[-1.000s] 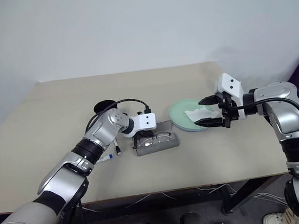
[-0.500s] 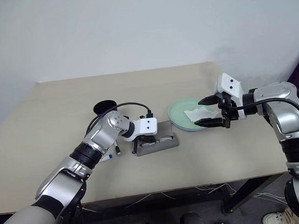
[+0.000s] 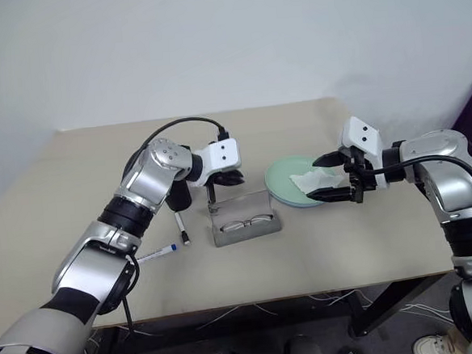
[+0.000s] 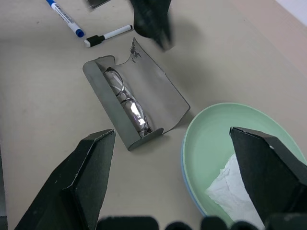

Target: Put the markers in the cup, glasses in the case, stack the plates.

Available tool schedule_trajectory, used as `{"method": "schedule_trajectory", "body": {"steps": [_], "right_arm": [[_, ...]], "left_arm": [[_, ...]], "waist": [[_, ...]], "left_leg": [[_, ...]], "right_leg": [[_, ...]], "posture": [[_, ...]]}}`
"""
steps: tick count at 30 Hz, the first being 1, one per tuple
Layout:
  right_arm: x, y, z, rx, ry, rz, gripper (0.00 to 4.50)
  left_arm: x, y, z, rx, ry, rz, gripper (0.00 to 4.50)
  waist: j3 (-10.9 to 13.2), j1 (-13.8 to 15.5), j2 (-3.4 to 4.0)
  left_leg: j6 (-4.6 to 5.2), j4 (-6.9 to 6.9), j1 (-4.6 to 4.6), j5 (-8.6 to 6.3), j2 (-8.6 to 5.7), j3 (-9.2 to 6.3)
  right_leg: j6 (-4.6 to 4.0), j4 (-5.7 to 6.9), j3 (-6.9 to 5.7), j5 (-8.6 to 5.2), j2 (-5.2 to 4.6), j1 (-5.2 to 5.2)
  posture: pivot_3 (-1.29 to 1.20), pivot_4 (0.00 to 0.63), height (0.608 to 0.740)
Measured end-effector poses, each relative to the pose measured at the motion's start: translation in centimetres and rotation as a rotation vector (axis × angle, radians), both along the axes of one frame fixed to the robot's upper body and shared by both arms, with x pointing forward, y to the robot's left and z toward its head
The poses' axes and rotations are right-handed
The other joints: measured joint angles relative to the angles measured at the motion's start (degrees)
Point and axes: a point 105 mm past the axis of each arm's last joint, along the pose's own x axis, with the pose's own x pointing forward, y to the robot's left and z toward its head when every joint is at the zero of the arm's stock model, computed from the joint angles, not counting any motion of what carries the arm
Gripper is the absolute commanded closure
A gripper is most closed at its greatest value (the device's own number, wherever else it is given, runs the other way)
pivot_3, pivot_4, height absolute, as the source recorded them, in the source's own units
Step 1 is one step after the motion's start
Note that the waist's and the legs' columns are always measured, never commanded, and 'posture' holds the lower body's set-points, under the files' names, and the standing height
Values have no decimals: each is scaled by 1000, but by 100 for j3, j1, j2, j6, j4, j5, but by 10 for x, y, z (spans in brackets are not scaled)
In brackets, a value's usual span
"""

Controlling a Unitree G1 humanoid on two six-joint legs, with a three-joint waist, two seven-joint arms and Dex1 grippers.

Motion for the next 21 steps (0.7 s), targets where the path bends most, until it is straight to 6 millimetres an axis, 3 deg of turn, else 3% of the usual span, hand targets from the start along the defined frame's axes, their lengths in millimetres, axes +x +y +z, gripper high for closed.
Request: {"method": "schedule_trajectory", "body": {"steps": [2,5,13,21], "right_arm": [[0,1,0,1,0,2,353],[0,2,0,3,0,5,353],[0,2,0,4,-2,6,353],[0,3,1,4,-2,7,353]], "left_arm": [[9,5,2,-18,-24,44,3677],[16,12,-11,-13,-24,92,4489],[17,18,-38,41,-8,110,4489],[0,15,-65,90,86,35,4489]], "waist": [[0,0,0],[0,1,0],[0,16,-1],[0,13,-1]], "left_leg": [[0,0,0,0,0,0],[0,-1,-2,0,-1,1],[-1,0,-7,-1,-3,0],[-1,1,-6,-1,-2,1]], "right_leg": [[4,0,0,2,0,1],[12,-1,0,7,0,0],[16,-2,0,10,-1,-2],[17,-1,0,11,-1,-3]], "posture": [[0,0,731],[0,0,731],[0,0,731],[0,0,731]]}}
